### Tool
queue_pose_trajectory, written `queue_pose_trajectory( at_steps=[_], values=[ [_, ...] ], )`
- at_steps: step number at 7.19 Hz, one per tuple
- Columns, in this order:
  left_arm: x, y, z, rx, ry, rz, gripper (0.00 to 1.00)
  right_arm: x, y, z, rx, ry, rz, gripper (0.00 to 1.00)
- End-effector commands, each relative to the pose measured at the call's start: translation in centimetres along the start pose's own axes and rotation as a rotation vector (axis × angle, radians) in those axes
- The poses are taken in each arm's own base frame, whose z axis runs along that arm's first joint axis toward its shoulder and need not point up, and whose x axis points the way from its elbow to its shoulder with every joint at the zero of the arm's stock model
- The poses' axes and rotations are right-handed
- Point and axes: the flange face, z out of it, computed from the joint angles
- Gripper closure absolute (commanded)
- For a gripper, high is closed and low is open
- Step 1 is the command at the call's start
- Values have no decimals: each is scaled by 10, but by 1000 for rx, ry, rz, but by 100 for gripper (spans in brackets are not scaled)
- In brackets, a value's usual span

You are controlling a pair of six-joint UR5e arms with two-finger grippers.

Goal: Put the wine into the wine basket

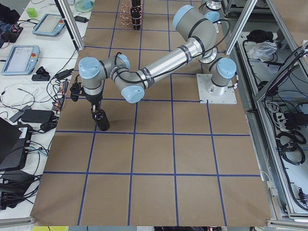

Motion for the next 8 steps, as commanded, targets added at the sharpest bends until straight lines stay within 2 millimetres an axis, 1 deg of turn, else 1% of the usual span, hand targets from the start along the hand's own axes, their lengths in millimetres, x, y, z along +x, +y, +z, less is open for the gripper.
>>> queue_pose_trajectory(
  at_steps=[1, 2, 5, 6, 7, 8],
  values=[
    [0, 0, 1, -1, 2, 0, 82, 0, 0, 0, 3, 0, 0, 0],
    [0, 1, 0, -1, 2, 0, 100, 0, 0, 0, 3, 0, 0, 0],
    [2, 4, -5, -4, 0, 3, 100, 0, 0, 0, 4, 0, 0, 0],
    [14, 5, -9, -5, 3, 17, 100, 0, 0, 0, 4, 0, 0, 0],
    [35, 7, -20, -6, 9, 26, 100, 0, 0, 0, 4, 0, 0, 0],
    [69, 10, -32, -5, 11, 42, 100, 0, 0, 0, 4, 0, 0, 0]
  ],
)
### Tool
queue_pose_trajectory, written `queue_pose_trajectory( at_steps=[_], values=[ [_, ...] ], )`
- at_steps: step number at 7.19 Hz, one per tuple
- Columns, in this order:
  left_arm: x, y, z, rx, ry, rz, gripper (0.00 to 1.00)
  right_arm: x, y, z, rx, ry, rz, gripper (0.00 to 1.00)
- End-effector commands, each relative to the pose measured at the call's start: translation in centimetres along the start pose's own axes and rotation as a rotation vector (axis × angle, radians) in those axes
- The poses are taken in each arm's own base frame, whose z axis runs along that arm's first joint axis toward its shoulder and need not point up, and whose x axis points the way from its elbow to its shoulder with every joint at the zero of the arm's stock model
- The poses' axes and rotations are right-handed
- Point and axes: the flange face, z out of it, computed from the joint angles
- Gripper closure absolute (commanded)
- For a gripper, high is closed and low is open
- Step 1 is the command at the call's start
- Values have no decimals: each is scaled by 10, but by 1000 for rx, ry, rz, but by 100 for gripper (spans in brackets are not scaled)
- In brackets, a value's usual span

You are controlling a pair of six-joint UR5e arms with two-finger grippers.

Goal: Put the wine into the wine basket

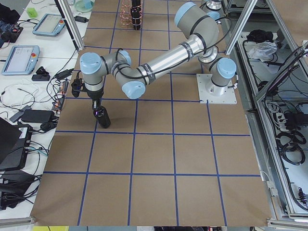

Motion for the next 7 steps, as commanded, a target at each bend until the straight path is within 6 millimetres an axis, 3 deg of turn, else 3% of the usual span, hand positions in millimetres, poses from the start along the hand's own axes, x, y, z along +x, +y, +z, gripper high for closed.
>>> queue_pose_trajectory(
  at_steps=[1, 2, 4, 5, 6, 7],
  values=[
    [66, 7, -31, 11, -5, 46, 100, 0, 0, 0, -1, 0, 0, 0],
    [114, 16, -41, 1, 13, 66, 100, 0, 0, 0, -1, 0, 0, 0],
    [179, 55, -46, -34, 40, 27, 100, 0, 0, 0, -3, 0, 0, 0],
    [219, 71, -58, -29, 46, 28, 100, 0, 0, 0, -3, 0, 0, 0],
    [266, 86, -74, -21, 44, 43, 100, 0, 0, 0, -5, 0, 0, 0],
    [314, 110, -78, -25, 60, 66, 100, 0, 0, 0, -5, 0, 0, 0]
  ],
)
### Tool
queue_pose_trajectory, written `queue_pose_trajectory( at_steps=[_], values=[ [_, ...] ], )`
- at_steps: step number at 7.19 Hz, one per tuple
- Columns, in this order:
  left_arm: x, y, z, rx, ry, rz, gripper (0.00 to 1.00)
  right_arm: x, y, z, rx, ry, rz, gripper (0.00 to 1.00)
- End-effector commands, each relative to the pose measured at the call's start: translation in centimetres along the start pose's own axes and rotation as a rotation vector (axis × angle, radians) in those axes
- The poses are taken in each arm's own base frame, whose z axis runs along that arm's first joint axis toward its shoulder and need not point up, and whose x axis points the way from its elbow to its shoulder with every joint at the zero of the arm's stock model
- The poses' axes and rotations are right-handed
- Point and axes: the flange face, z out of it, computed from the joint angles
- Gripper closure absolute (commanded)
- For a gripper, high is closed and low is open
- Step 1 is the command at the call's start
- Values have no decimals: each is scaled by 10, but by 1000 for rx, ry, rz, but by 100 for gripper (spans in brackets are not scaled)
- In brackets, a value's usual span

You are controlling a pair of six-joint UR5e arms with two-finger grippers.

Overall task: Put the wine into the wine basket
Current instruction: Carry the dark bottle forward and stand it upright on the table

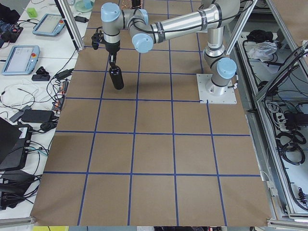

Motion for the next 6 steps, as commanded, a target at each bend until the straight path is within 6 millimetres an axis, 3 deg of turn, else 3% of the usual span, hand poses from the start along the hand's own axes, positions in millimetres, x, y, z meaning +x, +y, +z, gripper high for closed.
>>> queue_pose_trajectory(
  at_steps=[1, 4, 6],
  values=[
    [86, 48, -5, -12, 26, 60, 100, 0, 0, 0, -1, 0, 0, 0],
    [131, 119, 3, -62, 31, 125, 100, 0, 0, 0, -1, 0, 0, 0],
    [139, 139, 18, -36, 34, 135, 100, 0, 0, 0, -1, 0, 0, 0]
  ],
)
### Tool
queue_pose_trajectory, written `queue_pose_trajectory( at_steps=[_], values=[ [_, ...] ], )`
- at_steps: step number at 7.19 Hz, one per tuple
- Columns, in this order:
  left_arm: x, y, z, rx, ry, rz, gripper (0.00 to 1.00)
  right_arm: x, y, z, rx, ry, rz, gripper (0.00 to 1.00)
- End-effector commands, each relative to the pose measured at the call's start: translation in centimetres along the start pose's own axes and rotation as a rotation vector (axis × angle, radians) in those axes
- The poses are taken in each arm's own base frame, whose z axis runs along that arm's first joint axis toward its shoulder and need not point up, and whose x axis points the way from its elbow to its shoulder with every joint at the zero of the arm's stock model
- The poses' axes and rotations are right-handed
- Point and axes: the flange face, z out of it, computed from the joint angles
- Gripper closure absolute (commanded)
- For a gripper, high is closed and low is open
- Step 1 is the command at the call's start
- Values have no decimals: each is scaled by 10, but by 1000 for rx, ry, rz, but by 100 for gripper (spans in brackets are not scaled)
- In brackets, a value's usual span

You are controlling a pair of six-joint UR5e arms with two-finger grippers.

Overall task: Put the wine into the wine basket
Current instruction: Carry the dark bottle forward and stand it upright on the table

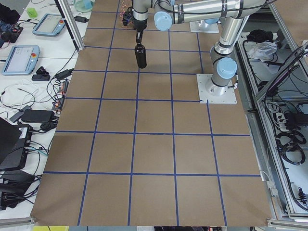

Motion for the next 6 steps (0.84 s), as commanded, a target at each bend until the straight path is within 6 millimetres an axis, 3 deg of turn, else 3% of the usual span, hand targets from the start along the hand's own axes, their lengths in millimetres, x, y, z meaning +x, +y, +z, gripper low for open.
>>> queue_pose_trajectory(
  at_steps=[1, 2, 6],
  values=[
    [5, 19, 26, 32, -6, 6, 100, 0, 0, 0, 0, 0, -1, 0],
    [6, 23, 35, 12, -7, 4, 100, 0, 0, 0, -2, 0, 1, 0],
    [24, 25, 39, 3, -2, 19, 100, 0, 0, 0, -2, 0, 1, 0]
  ],
)
